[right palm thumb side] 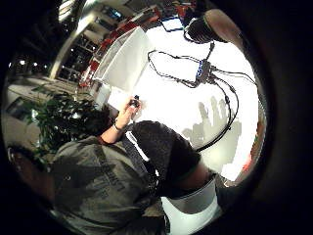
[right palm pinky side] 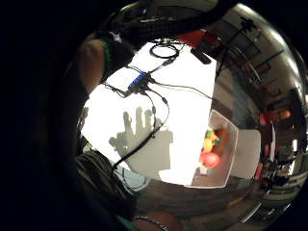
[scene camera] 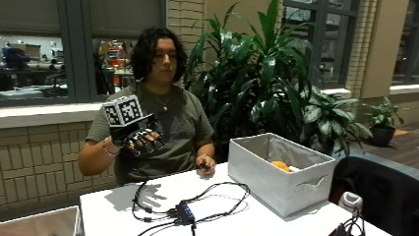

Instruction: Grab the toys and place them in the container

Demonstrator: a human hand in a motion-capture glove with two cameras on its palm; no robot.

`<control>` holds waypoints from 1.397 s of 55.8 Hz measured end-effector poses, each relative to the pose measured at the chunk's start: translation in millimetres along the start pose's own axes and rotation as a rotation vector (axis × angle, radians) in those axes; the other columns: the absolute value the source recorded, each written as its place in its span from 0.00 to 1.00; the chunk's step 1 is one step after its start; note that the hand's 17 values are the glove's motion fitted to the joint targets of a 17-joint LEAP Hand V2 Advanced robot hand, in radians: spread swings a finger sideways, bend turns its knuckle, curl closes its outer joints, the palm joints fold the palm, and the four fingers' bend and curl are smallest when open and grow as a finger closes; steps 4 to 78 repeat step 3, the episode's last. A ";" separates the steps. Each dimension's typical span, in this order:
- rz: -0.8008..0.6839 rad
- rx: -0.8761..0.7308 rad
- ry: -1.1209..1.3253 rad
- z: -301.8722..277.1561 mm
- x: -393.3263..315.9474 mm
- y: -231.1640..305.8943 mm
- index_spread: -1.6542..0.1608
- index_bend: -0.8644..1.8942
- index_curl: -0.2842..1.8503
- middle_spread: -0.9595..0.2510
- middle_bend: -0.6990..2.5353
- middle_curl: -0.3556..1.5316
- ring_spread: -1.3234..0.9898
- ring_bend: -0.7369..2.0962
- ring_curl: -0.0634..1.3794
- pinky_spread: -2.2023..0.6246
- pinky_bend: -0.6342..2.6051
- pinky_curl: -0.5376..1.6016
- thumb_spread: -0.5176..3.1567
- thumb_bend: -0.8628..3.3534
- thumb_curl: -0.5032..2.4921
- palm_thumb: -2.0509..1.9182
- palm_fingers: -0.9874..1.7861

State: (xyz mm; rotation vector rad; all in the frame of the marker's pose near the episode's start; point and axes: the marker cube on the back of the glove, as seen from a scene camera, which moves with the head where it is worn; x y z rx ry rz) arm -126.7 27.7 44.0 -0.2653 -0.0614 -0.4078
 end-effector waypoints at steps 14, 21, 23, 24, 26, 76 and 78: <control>0.011 -0.002 -0.014 1.8 3.4 3.8 0.66 0.40 0.43 0.67 0.27 0.46 0.49 0.39 0.27 0.77 0.42 0.40 0.45 0.19 0.24 0.50 0.43; 0.011 -0.002 -0.014 1.8 3.4 3.8 0.66 0.40 0.43 0.67 0.27 0.46 0.49 0.39 0.27 0.77 0.42 0.40 0.45 0.19 0.24 0.50 0.43; 0.011 -0.002 -0.014 1.8 3.4 3.8 0.66 0.40 0.43 0.67 0.27 0.46 0.49 0.39 0.27 0.77 0.42 0.40 0.45 0.19 0.24 0.50 0.43; 0.011 -0.002 -0.014 1.8 3.4 3.8 0.66 0.40 0.43 0.67 0.27 0.46 0.49 0.39 0.27 0.77 0.42 0.40 0.45 0.19 0.24 0.50 0.43; 0.011 -0.002 -0.014 1.8 3.4 3.8 0.66 0.40 0.43 0.67 0.27 0.46 0.49 0.39 0.27 0.77 0.42 0.40 0.45 0.19 0.24 0.50 0.43; 0.011 -0.002 -0.014 1.8 3.4 3.8 0.66 0.40 0.43 0.67 0.27 0.46 0.49 0.39 0.27 0.77 0.42 0.40 0.45 0.19 0.24 0.50 0.43; 0.011 -0.002 -0.014 1.8 3.4 3.8 0.66 0.40 0.43 0.67 0.27 0.46 0.49 0.39 0.27 0.77 0.42 0.40 0.45 0.19 0.24 0.50 0.43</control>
